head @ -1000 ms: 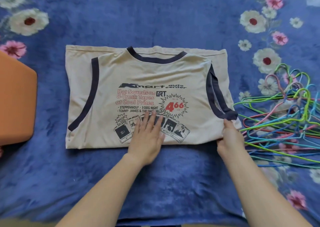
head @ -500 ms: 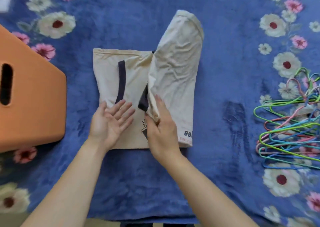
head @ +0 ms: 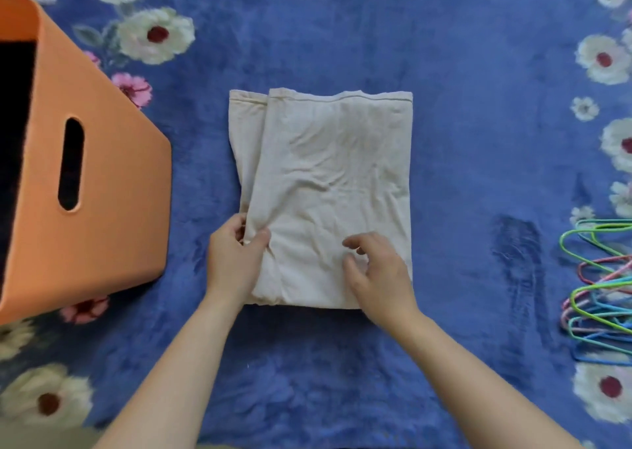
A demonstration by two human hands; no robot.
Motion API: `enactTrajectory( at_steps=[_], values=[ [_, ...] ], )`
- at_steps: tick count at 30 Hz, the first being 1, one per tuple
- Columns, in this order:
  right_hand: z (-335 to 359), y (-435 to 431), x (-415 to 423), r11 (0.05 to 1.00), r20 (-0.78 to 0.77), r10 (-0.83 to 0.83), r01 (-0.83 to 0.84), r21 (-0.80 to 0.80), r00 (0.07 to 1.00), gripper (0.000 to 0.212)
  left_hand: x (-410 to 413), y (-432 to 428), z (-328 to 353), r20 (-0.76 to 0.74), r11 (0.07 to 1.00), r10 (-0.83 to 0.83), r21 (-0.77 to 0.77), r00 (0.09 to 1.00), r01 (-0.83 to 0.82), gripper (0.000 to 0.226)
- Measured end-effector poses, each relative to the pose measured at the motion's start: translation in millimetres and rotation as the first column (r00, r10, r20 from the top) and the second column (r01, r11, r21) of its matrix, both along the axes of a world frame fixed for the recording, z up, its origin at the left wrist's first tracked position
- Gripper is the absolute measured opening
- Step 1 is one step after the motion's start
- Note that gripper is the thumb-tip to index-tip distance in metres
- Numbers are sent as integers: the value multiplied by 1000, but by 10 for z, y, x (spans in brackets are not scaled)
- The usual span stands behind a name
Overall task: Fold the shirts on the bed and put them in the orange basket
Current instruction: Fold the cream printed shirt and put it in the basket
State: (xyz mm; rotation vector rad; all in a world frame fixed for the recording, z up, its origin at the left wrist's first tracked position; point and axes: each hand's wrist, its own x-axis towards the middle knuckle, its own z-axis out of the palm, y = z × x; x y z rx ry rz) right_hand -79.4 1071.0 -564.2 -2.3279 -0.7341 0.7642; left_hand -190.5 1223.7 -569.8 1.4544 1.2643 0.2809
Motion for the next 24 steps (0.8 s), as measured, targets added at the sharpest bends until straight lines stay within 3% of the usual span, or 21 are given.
enactTrajectory(
  at_steps=[4,10,15,17,19,21,24],
  values=[
    [12,361,288,996,69,81,-79,-34,994,24,-38,-8,-73,-54,984,-55,-172,997,45,14],
    [-10,1515,520,979,143,201,-194,-61,969,37,7,49,-103,-76,965,-229,-146,971,216,25],
    [-226,2139,593,931,242,280,-201,-303,929,49,-19,127,-202,-104,955,-275,-148,956,259,16],
    [-312,2205,631,910,234,284,-185,-372,930,45,-21,129,-216,-99,955,-276,-143,956,260,12],
    [-327,2233,670,951,258,185,-106,-292,948,30,-34,152,-210,-74,954,-278,-142,958,266,14],
    [-261,2250,654,995,258,-4,31,-98,966,19,-65,200,-171,-20,951,-260,-179,965,253,16],
    [-195,2356,544,992,238,-70,42,120,969,26,-161,296,-115,27,956,-180,-230,983,181,16]
  ],
)
